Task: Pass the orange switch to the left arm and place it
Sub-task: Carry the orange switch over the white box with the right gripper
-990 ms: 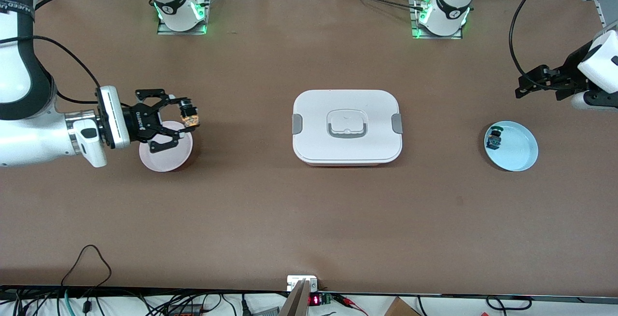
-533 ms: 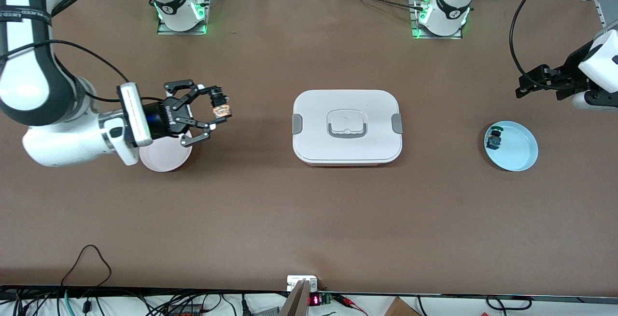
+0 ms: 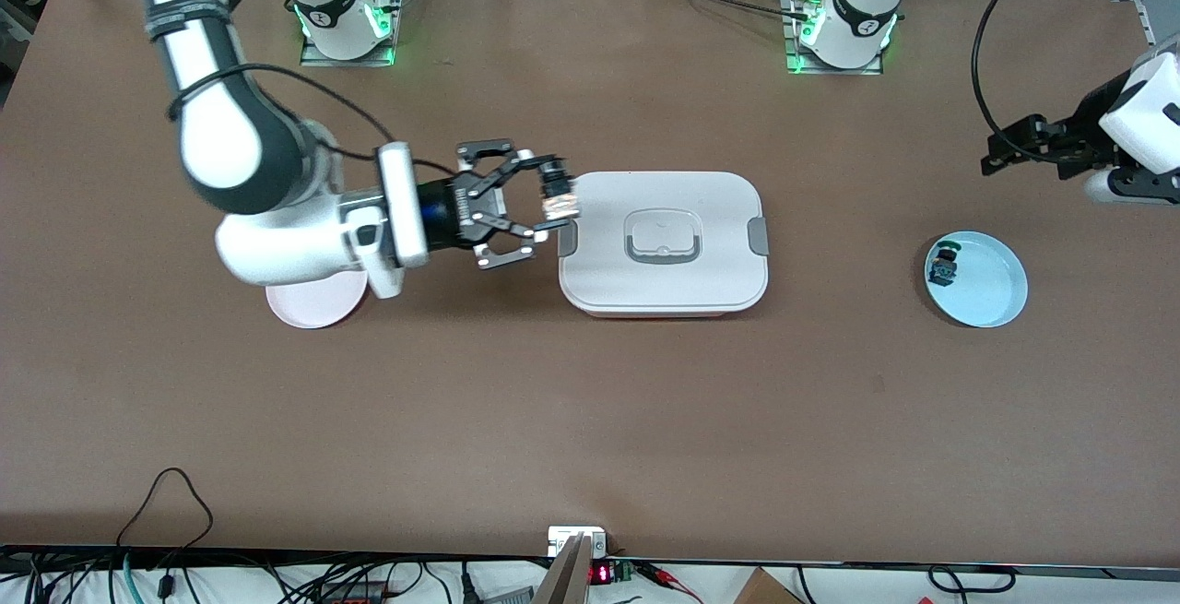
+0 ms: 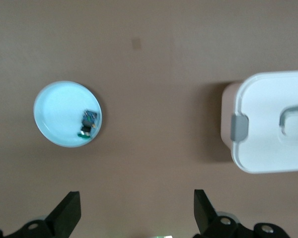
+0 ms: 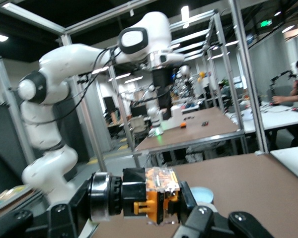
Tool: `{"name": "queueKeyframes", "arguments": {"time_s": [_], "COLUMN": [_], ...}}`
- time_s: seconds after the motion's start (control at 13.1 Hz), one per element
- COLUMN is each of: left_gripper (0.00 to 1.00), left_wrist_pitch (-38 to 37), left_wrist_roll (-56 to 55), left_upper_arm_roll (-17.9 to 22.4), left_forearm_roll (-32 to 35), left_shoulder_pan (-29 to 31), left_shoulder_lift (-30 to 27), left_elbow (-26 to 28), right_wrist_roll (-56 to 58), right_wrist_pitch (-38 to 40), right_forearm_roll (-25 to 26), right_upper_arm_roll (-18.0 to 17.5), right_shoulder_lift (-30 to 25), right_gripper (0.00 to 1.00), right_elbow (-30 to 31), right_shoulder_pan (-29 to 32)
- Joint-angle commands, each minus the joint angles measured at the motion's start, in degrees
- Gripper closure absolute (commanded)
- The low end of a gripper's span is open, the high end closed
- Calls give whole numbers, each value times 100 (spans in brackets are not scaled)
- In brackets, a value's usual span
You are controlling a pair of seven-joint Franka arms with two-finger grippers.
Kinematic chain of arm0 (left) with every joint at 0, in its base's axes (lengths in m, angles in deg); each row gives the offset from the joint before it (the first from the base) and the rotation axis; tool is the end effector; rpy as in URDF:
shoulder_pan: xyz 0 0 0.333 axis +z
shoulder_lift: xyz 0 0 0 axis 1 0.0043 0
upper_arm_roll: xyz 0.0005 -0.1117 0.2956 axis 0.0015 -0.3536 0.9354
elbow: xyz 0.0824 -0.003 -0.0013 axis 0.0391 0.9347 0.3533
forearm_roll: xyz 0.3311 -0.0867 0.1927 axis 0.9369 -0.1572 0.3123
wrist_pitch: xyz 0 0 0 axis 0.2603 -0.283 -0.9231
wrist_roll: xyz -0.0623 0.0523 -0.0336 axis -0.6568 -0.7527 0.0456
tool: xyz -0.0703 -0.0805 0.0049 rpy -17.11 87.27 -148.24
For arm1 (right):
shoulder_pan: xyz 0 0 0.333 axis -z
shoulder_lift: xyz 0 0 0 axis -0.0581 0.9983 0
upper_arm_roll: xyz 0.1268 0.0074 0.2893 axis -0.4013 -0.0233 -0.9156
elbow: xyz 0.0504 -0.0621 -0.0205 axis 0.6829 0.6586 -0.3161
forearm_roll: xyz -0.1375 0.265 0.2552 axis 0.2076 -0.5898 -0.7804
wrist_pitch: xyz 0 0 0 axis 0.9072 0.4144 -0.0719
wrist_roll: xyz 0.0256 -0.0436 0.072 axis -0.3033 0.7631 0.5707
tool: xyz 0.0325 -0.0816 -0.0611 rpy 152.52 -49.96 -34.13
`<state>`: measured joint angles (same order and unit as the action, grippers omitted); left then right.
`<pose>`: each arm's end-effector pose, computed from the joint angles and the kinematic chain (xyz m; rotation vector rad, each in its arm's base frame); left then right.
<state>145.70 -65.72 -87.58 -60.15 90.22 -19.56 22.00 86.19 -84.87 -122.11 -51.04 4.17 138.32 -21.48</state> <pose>0.5483 -0.0073 0.5937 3.0341 -0.0190 -0.2141 0.6064 0.3667 0.4402 -1.1840 -1.0874 -0.8907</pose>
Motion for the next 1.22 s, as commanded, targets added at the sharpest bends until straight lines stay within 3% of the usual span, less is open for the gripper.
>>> {"name": "queueKeyframes", "arguments": {"time_s": [0.0, 0.23, 0.53, 0.76, 0.91, 1.14], "left_gripper": [0, 0, 0, 0, 0, 0], "left_wrist_pitch": [-389, -406, -940, -1669, -1734, -1734], "left_wrist_roll": [-118, -258, -232, -232, -267, -162], "left_upper_arm_roll": [-39, -74, -65, -30, -21, -30], "left_forearm_roll": [-482, -772, -1578, -2789, -4098, -5425], "left_shoulder_pan": [6, -20, 32, 260, 410, 480], "left_shoulder_lift": [166, 245, 569, 798, 1097, 1930], "left_elbow": [-385, -490, -508, -430, -132, -113], "right_wrist_roll": [74, 74, 239, 987, 1442, 1709], "right_wrist_pitch": [-1118, -2350, -2889, -3144, -3311, -3539], "right_forearm_roll": [-895, -1230, -1257, -1249, -1231, -1266], "right_upper_arm_roll": [78, 78, 78, 87, 105, 87], "right_shoulder_lift": [-133, -115, -106, -10, 25, 192], "right_gripper": [100, 100, 100, 100, 100, 100], "right_elbow": [72, -130, -262, -394, -455, -684], "right_shoulder_pan": [-821, -1481, -1870, -1940, -1949, -2045]}}
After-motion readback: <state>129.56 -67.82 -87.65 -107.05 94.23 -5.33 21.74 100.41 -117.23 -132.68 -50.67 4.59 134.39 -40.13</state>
